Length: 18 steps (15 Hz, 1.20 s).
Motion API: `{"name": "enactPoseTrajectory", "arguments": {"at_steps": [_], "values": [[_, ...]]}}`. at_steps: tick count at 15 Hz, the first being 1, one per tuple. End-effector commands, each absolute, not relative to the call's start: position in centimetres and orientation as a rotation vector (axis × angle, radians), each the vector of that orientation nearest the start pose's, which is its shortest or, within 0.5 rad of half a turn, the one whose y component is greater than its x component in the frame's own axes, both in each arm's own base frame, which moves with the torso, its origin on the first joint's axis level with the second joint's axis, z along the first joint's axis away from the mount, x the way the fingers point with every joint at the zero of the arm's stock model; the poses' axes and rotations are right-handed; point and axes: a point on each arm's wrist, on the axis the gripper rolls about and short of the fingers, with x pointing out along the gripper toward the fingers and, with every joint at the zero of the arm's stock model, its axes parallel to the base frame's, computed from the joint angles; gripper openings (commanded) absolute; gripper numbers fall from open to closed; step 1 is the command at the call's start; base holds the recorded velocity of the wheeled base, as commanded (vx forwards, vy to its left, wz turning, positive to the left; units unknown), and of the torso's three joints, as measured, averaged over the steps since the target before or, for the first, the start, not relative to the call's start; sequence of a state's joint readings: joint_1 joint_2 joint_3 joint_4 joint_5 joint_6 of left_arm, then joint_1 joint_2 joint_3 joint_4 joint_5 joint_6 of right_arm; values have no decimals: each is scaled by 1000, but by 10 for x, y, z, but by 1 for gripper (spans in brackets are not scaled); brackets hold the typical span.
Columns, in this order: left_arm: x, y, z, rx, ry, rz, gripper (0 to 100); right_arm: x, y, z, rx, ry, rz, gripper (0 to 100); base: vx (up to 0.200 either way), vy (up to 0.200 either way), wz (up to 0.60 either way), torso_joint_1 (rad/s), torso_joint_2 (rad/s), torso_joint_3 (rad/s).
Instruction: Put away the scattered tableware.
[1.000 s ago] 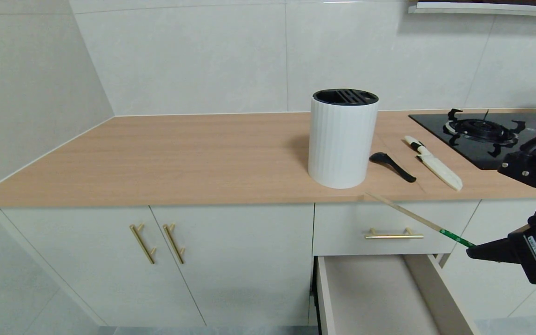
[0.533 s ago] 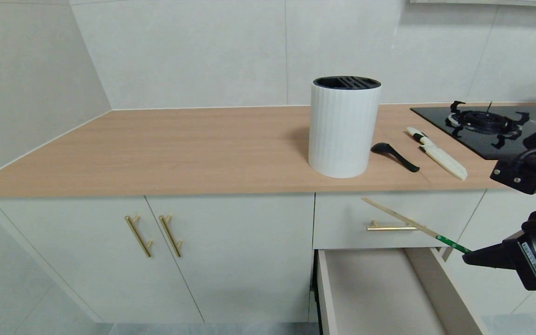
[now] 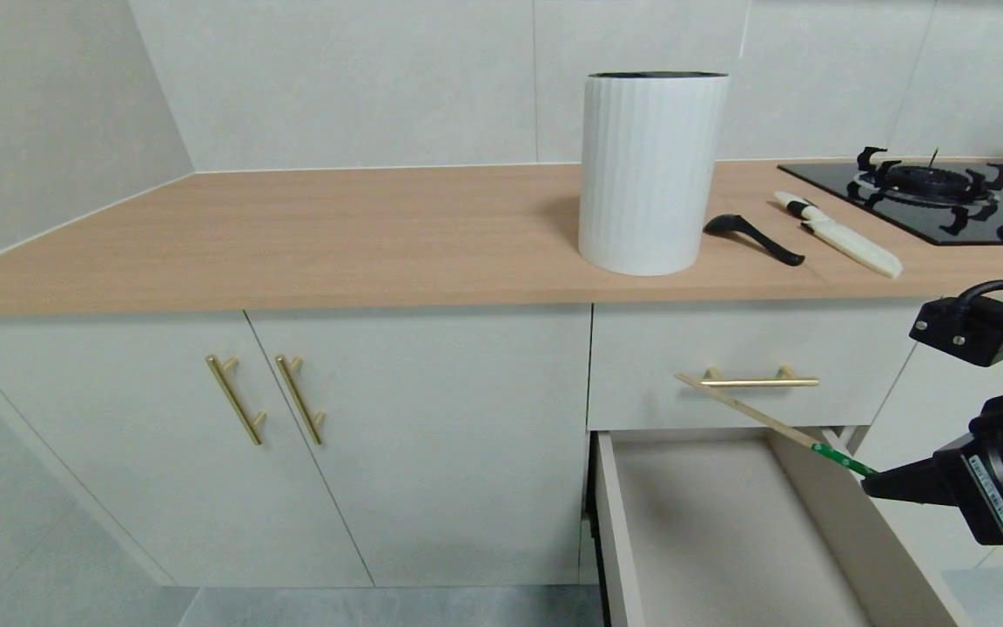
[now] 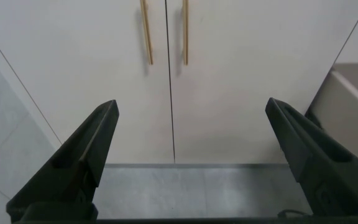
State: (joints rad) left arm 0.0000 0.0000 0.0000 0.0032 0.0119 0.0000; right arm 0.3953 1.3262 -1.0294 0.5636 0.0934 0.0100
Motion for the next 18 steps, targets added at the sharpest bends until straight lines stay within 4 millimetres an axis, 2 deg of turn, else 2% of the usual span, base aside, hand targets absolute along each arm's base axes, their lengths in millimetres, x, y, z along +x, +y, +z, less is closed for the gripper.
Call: {"name": "enactPoseTrajectory", "arguments": {"at_steps": [1,5,11,15,18], "values": [[-23,0,75,0,5,12,100,170,74,233,-123,872,454,0,0,0,0,-144,442,320],[-23,0,75,0,5,12,100,171,74,232,-124,875,454,0,0,0,0,-96,409,310],[-23,0,75,0,5,12,100,180,77,225,-130,913,450,0,0,0,0,-15,54,37],[-23,0,75,0,5,12,100,205,90,199,-152,1035,446,0,0,0,0,0,0,0],[-23,0,75,0,3,12,100,230,106,168,-166,1154,434,0,0,0,0,0,0,0]]}}
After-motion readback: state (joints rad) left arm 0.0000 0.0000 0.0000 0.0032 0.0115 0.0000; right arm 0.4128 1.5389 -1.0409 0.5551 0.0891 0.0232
